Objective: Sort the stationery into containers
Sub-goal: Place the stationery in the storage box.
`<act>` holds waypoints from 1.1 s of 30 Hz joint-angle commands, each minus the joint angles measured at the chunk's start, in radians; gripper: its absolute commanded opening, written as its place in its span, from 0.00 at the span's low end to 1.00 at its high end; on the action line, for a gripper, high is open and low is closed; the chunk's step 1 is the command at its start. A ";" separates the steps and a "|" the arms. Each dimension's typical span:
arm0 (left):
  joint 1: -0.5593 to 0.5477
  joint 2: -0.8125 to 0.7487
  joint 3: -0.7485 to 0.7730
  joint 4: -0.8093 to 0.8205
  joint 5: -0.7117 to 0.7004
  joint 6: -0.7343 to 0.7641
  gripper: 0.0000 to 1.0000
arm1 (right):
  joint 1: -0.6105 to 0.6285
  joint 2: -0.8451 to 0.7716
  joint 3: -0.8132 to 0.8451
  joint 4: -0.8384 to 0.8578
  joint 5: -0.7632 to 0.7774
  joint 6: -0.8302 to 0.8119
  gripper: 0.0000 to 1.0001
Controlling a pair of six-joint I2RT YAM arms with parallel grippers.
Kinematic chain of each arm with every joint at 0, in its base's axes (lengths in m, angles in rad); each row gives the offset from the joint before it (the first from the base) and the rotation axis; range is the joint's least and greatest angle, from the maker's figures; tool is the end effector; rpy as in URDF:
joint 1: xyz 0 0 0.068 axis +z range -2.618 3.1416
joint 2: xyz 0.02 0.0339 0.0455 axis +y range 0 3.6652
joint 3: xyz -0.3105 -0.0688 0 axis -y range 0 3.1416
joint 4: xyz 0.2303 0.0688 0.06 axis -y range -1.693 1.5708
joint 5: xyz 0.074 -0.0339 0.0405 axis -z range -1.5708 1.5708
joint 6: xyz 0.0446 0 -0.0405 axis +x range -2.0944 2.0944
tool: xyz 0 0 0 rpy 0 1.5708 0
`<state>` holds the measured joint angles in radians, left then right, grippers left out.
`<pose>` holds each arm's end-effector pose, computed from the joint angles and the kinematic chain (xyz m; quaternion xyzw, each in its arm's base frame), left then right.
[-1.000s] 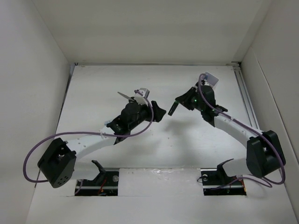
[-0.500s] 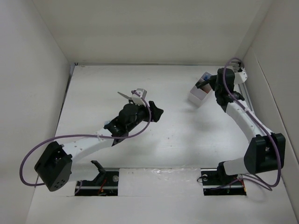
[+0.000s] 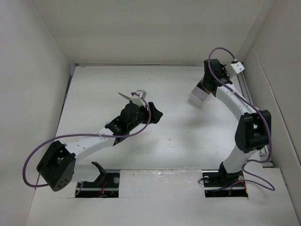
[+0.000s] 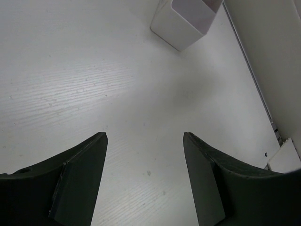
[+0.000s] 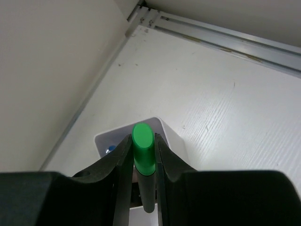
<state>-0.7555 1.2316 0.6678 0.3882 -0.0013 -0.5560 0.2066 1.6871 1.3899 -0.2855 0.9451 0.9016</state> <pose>0.1894 -0.1784 0.3132 0.0759 0.7626 -0.3913 0.5094 0.3768 0.0420 0.3567 0.4699 0.6636 -0.1186 0.5699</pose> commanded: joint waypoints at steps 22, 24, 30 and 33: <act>0.001 0.005 0.039 -0.014 -0.019 -0.021 0.61 | 0.083 0.220 0.204 -0.188 0.268 0.031 0.11; 0.001 0.005 0.039 -0.029 -0.032 -0.021 0.61 | 0.083 0.230 0.225 -0.214 0.268 0.051 0.19; 0.001 0.005 0.049 -0.068 -0.140 -0.012 0.61 | 0.102 0.220 0.225 -0.242 0.277 0.072 0.39; 0.001 0.005 0.059 -0.095 -0.175 -0.021 0.60 | 0.111 0.198 0.216 -0.251 0.268 0.082 0.46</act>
<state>-0.7555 1.2495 0.6758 0.3065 -0.1101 -0.5739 0.3031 1.9240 1.5757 -0.5041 1.1843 0.9619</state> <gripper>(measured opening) 0.604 0.451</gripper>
